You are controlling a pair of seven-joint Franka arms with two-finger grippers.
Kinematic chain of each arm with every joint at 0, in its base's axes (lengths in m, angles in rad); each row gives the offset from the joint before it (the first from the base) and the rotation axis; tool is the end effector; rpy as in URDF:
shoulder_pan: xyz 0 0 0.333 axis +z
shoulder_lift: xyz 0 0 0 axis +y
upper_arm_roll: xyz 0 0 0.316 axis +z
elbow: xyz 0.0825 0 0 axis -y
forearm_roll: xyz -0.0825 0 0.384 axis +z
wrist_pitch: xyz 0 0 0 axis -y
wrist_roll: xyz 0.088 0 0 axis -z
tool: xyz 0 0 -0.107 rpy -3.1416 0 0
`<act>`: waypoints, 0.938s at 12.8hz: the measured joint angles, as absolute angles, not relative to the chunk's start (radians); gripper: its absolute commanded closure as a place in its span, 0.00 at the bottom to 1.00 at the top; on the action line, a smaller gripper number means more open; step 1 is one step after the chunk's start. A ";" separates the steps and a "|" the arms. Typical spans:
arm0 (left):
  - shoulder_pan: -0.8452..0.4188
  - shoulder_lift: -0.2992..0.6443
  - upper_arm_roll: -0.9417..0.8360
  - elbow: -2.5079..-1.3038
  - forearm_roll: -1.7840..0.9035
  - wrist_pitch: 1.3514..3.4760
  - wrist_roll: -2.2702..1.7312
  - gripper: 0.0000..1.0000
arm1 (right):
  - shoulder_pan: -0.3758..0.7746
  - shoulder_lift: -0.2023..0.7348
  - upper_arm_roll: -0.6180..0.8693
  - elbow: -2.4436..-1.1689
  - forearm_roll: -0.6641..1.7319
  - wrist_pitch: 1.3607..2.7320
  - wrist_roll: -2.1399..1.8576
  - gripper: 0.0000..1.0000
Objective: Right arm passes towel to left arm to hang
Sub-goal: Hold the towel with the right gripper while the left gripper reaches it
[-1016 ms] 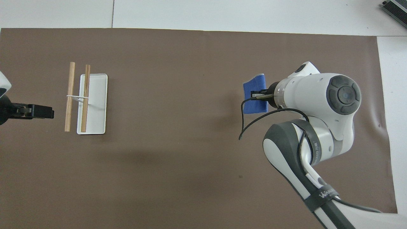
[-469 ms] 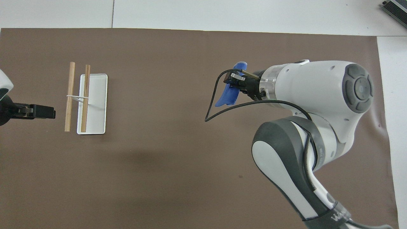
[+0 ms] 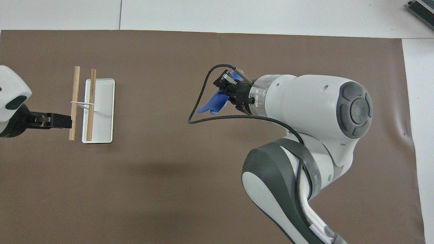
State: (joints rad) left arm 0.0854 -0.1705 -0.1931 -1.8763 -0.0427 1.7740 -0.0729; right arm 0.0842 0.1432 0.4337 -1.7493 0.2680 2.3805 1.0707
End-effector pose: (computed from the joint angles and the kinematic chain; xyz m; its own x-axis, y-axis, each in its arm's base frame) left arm 0.5111 -0.0659 0.5859 0.9976 -0.0254 0.0642 -0.0263 -0.9995 0.0145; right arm 0.5644 0.3070 0.5461 0.7618 -0.6451 -0.0591 -0.5688 -0.6224 -0.5376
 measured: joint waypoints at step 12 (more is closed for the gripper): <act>-0.066 -0.245 -0.201 -2.149 -0.522 2.247 -1.061 0.00 | 0.150 0.173 0.434 -1.748 0.268 2.450 1.214 1.00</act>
State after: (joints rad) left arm -0.0655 -0.2454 -0.2010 -2.1493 -0.5220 2.2474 -1.0613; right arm 0.1503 0.1735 0.4343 -1.7485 0.2680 2.4503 1.2140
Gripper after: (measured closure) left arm 0.000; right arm 0.881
